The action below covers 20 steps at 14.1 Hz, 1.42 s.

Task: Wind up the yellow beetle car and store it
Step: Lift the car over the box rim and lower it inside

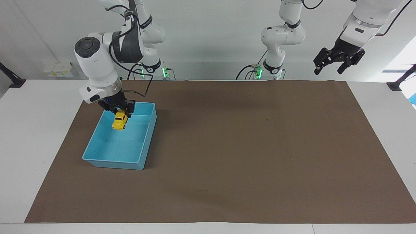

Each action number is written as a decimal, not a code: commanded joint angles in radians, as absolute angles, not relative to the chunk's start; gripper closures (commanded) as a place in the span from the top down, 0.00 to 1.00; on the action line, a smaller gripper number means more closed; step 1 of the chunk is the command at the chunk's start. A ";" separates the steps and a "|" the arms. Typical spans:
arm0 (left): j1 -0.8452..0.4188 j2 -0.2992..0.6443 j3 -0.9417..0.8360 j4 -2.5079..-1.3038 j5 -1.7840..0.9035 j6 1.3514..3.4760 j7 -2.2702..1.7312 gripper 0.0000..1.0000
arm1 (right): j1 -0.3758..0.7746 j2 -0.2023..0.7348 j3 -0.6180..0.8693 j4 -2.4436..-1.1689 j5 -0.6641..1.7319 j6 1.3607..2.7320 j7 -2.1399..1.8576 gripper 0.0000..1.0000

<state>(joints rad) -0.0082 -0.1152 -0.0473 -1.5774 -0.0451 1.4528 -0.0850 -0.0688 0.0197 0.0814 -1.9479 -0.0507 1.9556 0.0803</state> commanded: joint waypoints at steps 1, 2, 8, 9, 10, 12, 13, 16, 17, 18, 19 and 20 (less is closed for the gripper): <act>-0.005 -0.141 -0.048 -1.606 -0.060 1.447 -0.074 1.00 | -0.101 -0.040 0.086 -2.078 -0.026 2.052 -0.018 0.00; -0.005 -0.143 -0.048 -1.606 -0.060 1.447 -0.074 1.00 | -0.106 -0.038 0.086 -2.100 -0.020 2.084 -0.043 0.00; -0.005 -0.143 -0.048 -1.608 -0.060 1.447 -0.072 1.00 | -0.129 -0.038 0.086 -2.212 0.017 2.218 -0.146 0.00; -0.005 -0.143 -0.048 -1.608 -0.060 1.447 -0.072 1.00 | -0.136 -0.031 0.086 -2.238 0.017 2.262 -0.161 0.00; -0.005 -0.143 -0.048 -1.608 -0.060 1.447 -0.071 1.00 | -0.140 -0.028 0.084 -2.271 0.017 2.328 -0.164 0.00; -0.005 -0.143 -0.048 -1.608 -0.060 1.447 -0.069 1.00 | -0.140 0.000 0.084 -2.287 0.017 2.379 -0.169 0.00; -0.006 -0.143 -0.048 -1.609 -0.060 1.447 -0.068 1.00 | -0.140 0.024 0.084 -2.292 0.017 2.404 -0.169 0.00; -0.012 -0.134 -0.048 -1.615 -0.048 1.446 -0.066 1.00 | -0.150 0.072 0.084 -2.358 0.018 2.532 -0.164 0.00; -0.012 -0.133 -0.048 -1.614 -0.048 1.445 -0.064 1.00 | -0.155 0.086 0.084 -2.361 0.018 2.537 -0.155 0.00; -0.012 -0.133 -0.048 -1.614 -0.048 1.445 -0.063 1.00 | -0.156 0.089 0.084 -2.358 0.018 2.528 -0.120 0.36; -0.012 -0.133 -0.049 -1.615 -0.048 1.447 -0.060 1.00 | -0.146 0.095 0.084 -2.346 0.017 2.523 -0.054 0.99; -0.012 -0.133 -0.048 -1.615 -0.048 1.447 -0.042 1.00 | -0.141 0.100 0.084 -2.335 0.015 2.520 -0.045 1.00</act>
